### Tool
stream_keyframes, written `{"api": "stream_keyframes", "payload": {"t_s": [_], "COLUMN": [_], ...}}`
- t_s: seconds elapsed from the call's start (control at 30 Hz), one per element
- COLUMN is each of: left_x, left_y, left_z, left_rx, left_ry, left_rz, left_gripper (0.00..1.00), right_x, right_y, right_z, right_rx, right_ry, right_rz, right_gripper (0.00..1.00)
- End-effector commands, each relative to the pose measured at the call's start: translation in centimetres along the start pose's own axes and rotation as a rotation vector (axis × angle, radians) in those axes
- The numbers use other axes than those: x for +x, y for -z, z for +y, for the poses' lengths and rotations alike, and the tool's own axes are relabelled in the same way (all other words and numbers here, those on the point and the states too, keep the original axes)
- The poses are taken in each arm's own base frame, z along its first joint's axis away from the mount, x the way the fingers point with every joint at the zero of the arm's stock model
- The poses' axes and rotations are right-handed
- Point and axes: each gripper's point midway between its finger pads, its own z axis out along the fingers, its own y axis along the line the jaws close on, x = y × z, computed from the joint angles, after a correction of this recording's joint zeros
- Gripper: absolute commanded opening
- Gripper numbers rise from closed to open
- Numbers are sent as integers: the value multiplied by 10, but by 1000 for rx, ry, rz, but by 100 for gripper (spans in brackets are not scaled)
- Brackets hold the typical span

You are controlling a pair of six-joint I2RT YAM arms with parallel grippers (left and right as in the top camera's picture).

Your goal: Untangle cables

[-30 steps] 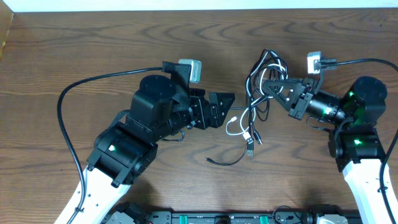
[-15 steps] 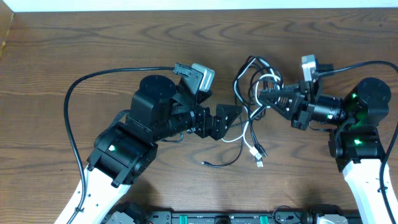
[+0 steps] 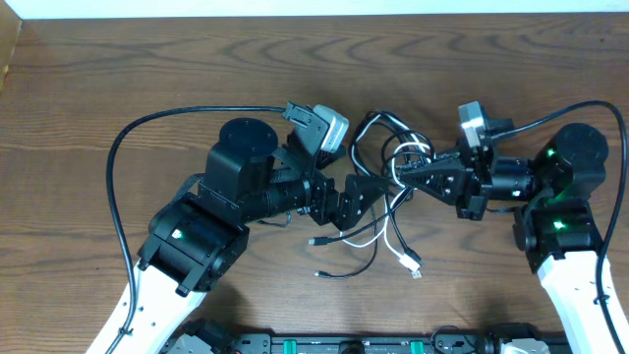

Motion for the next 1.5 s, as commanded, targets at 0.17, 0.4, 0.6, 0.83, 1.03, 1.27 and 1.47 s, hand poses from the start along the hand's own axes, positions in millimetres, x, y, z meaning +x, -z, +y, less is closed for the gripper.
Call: {"api": "stream_keyframes", "payload": {"t_s": [0.17, 0.4, 0.6, 0.83, 1.03, 1.27, 1.47], "left_x": [-3, 3, -3, -14, -16, -16, -16], "left_y": [-4, -17, -18, -17, -17, -17, -17], "left_z": [-28, -34, -35, -40, -40, -40, -40], "left_rx": [96, 120, 126, 141, 142, 142, 141], "left_ry": [-70, -109, -129, -158, -161, -161, -161], "left_rz": [2, 29, 7, -42, -46, -46, -47], "left_gripper": [97, 80, 78, 67, 41, 19, 8], "right_x": [1, 2, 4, 6, 6, 8, 8], "right_y": [-11, -14, -14, -14, -14, -13, -13], "right_z": [12, 12, 16, 21, 21, 23, 23], "right_rx": [-43, -43, -67, -94, -94, -107, -107], "right_ry": [44, 44, 44, 45, 44, 44, 44], "right_rz": [21, 21, 34, 47, 48, 54, 54], "right_gripper": [1, 1, 1, 1, 1, 1, 1]}}
